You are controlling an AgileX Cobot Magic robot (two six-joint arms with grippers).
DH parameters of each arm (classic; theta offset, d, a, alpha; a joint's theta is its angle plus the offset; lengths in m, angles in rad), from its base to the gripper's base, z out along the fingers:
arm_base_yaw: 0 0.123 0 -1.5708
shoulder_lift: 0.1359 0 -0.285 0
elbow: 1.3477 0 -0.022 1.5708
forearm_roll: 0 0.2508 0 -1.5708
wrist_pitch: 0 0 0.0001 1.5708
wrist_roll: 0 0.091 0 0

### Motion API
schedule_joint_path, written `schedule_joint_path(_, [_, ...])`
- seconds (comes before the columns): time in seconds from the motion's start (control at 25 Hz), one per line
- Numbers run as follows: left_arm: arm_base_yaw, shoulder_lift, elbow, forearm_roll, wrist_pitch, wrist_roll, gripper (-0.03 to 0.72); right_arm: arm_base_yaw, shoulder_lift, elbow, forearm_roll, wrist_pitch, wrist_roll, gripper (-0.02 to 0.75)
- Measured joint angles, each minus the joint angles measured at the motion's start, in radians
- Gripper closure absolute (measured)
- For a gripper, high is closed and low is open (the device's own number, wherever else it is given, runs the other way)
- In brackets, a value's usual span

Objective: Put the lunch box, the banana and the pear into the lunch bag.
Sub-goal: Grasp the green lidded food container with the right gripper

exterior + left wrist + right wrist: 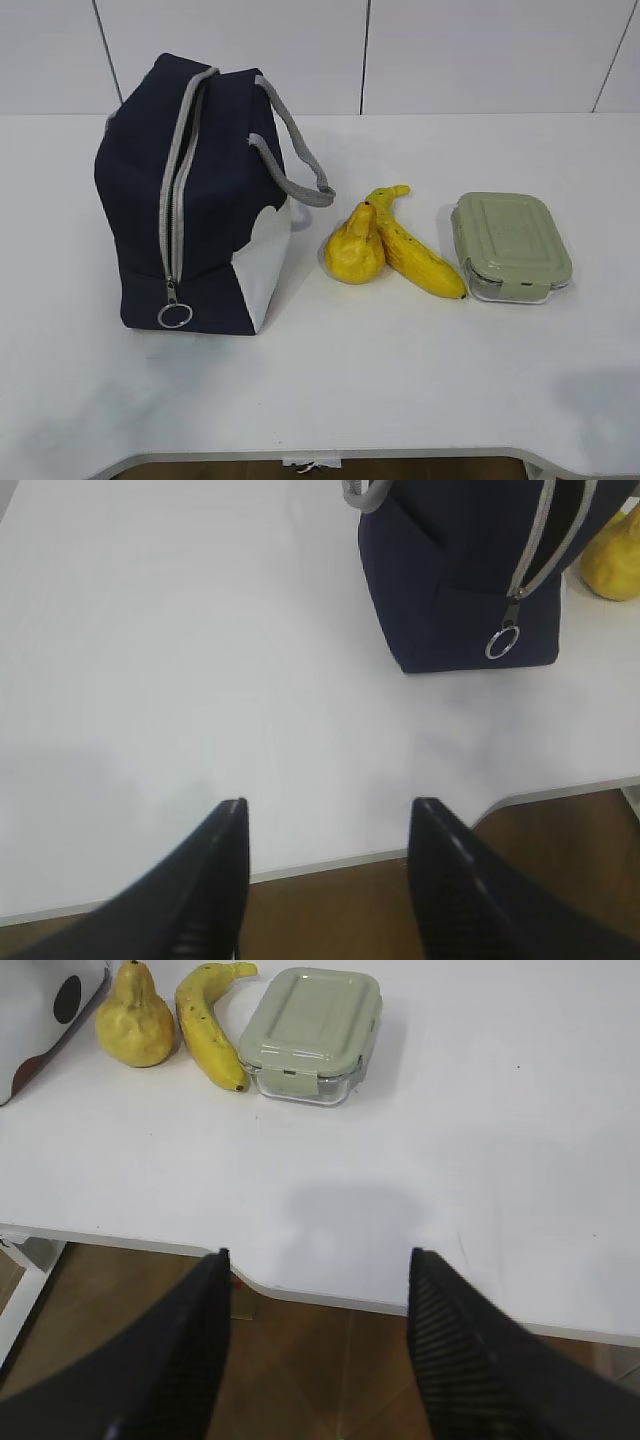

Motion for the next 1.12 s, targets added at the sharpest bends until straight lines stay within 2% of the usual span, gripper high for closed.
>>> schedule_joint_path(0.36, [0.000, 0.000, 0.000, 0.000, 0.000, 0.000, 0.309, 0.000, 0.000, 0.000, 0.000, 0.000, 0.000, 0.300])
schedule_joint_path(0.72, [0.000, 0.000, 0.000, 0.000, 0.000, 0.000, 0.356, 0.000, 0.005, -0.004, -0.008, 0.000, 0.002, 0.301])
schedule_joint_path(1.12, [0.000, 0.000, 0.000, 0.000, 0.000, 0.000, 0.431, 0.000, 0.267, -0.085, -0.008, 0.000, 0.033, 0.301])
